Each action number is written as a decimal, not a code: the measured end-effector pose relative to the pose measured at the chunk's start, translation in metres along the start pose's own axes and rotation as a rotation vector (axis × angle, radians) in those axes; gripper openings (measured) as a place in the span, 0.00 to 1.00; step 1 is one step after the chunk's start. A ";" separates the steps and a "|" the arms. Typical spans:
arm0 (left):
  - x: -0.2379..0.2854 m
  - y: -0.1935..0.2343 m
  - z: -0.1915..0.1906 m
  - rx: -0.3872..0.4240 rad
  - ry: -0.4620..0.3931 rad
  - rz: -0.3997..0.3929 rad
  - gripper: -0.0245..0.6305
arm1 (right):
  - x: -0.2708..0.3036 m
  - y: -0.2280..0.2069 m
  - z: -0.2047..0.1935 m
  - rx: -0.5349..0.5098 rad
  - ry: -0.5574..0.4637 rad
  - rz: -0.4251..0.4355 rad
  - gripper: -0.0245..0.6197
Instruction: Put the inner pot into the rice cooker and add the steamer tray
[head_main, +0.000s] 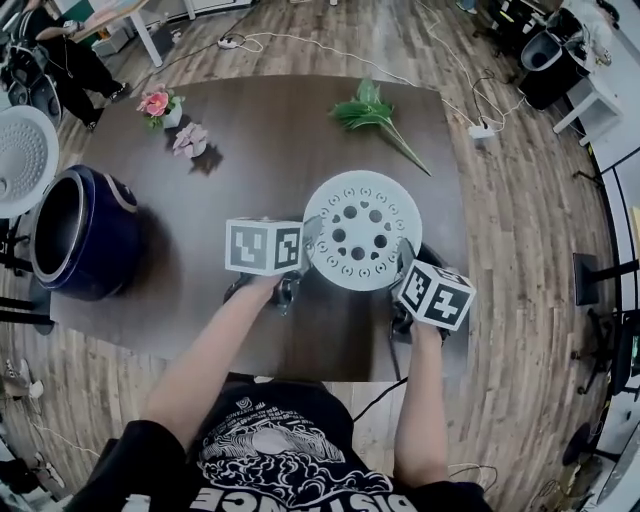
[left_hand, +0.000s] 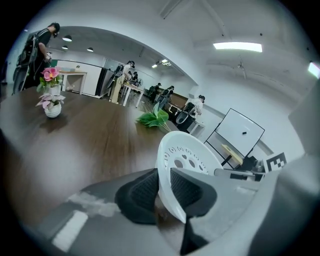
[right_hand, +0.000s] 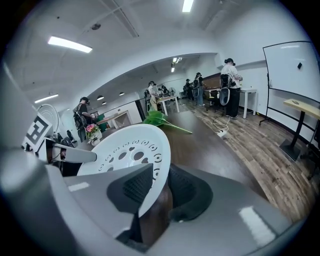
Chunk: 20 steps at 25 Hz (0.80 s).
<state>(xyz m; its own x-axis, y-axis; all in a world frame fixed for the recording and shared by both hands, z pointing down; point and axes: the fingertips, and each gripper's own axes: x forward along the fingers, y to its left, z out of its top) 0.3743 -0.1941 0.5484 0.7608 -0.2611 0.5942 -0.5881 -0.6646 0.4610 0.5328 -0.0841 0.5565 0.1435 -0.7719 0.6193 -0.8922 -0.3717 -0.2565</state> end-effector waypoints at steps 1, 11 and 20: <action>-0.005 0.004 0.004 -0.004 -0.014 0.006 0.16 | 0.002 0.007 0.005 -0.011 -0.004 0.012 0.19; -0.061 0.047 0.041 -0.048 -0.140 0.075 0.16 | 0.018 0.081 0.046 -0.121 -0.039 0.122 0.19; -0.118 0.087 0.065 -0.085 -0.248 0.145 0.16 | 0.028 0.153 0.073 -0.217 -0.056 0.215 0.19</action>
<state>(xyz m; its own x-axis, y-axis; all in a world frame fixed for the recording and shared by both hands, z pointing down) 0.2509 -0.2666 0.4757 0.7048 -0.5192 0.4835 -0.7085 -0.5497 0.4425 0.4316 -0.2004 0.4806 -0.0408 -0.8503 0.5247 -0.9744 -0.0824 -0.2094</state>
